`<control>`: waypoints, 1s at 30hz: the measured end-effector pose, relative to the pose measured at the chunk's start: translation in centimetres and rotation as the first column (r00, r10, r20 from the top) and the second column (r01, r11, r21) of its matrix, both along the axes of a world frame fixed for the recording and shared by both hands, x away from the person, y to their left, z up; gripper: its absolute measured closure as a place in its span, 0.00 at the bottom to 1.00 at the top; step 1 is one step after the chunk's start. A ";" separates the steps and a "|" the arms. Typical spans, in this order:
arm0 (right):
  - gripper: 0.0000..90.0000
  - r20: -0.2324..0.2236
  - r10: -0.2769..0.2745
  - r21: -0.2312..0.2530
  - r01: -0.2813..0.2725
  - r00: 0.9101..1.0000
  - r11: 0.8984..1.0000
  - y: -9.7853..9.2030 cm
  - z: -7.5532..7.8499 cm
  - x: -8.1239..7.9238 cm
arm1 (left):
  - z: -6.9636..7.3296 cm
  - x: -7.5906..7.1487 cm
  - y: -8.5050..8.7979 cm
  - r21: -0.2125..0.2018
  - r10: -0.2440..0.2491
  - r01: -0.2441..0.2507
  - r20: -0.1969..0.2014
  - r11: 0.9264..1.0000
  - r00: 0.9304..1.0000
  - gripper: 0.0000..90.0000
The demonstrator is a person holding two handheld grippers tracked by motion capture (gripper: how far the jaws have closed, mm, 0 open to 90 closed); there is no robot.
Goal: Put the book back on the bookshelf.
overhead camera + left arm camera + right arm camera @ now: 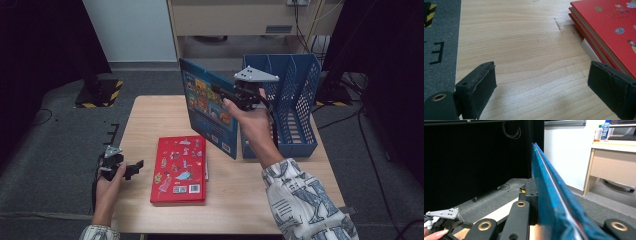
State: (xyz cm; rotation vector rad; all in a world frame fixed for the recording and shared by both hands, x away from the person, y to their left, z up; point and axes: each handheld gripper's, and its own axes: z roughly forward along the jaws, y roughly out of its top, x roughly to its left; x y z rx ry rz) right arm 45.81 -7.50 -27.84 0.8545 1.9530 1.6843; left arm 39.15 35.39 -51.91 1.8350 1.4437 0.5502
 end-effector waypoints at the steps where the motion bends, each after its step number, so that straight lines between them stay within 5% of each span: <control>1: 0.91 0.000 -0.005 0.000 0.005 1.000 1.000 -0.1 0.0 0.1 | 0.0 0.0 0.0 0.006 -0.004 0.004 -0.003 1.000 1.000 0.09; 10: 0.91 -0.006 -0.035 0.034 0.036 0.999 0.999 -1.3 0.6 0.4 | 0.0 0.0 0.2 0.003 0.008 -0.008 -0.003 1.000 1.000 0.09; 30: 0.91 0.020 -0.079 0.029 0.079 0.997 0.996 -3.3 2.9 -0.1 | -0.5 0.0 0.5 0.023 0.024 -0.023 -0.026 0.999 0.999 0.09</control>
